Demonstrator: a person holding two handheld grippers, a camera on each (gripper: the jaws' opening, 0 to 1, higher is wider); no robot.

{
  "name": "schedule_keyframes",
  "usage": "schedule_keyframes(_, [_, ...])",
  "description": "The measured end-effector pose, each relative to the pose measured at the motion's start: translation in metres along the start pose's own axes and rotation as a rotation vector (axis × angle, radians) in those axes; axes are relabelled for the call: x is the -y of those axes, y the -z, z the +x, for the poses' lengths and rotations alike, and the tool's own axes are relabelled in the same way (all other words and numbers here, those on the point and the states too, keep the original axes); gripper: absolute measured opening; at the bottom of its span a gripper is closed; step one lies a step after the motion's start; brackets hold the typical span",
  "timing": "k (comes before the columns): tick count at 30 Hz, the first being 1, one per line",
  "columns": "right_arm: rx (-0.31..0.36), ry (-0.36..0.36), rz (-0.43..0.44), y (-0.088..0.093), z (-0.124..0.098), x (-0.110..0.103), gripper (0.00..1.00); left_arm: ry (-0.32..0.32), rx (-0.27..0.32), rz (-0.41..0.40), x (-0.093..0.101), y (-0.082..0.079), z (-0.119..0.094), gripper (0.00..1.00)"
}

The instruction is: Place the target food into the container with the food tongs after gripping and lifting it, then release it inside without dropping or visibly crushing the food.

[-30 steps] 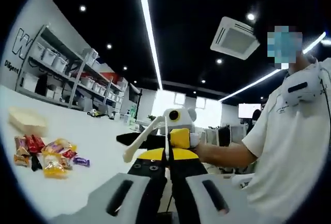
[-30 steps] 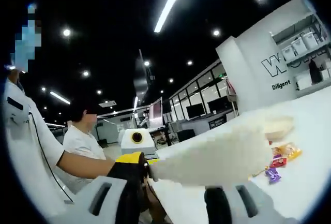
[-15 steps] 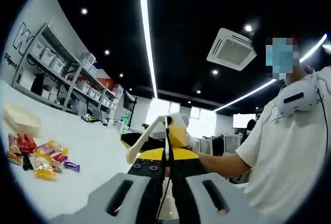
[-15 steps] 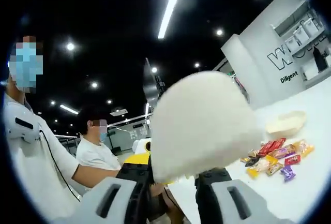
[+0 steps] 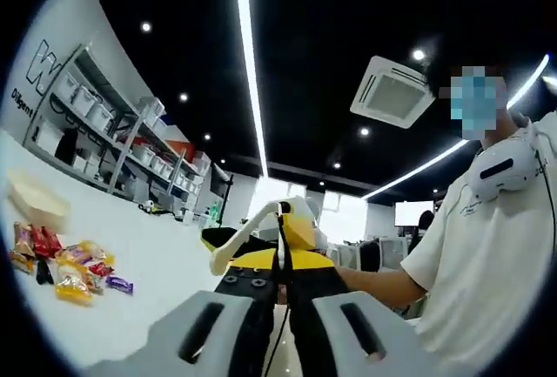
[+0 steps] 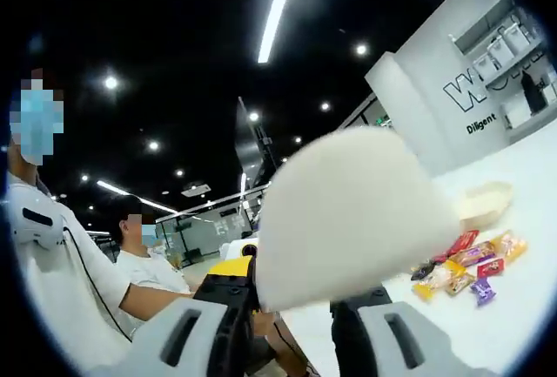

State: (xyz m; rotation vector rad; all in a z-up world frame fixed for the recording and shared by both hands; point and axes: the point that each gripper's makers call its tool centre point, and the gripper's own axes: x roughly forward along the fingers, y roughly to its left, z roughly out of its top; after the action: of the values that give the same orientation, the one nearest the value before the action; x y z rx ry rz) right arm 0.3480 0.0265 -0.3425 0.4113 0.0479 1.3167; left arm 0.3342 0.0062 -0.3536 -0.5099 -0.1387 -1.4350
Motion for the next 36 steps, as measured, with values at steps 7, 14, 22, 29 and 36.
schedule_keyframes(7, [0.052,-0.023,0.043,-0.007,0.002,-0.002,0.29,0.008,0.039,-0.015,0.004,-0.005,0.002,0.01])
schedule_keyframes(14, [0.083,-0.057,0.106,-0.009,0.001,-0.006,0.25,0.007,0.072,-0.016,0.006,-0.006,0.005,0.01])
schedule_keyframes(22, [0.071,-0.010,0.106,-0.016,-0.010,0.002,0.21,-0.068,-0.029,0.026,-0.004,-0.001,-0.002,0.02])
schedule_keyframes(29, [0.009,-0.014,0.104,-0.013,-0.014,0.001,0.21,-0.059,-0.099,0.046,-0.002,0.000,-0.002,0.02])
schedule_keyframes(36, [0.050,-0.030,0.138,-0.019,-0.008,-0.002,0.26,0.011,-0.007,0.004,0.009,-0.007,0.007,0.01])
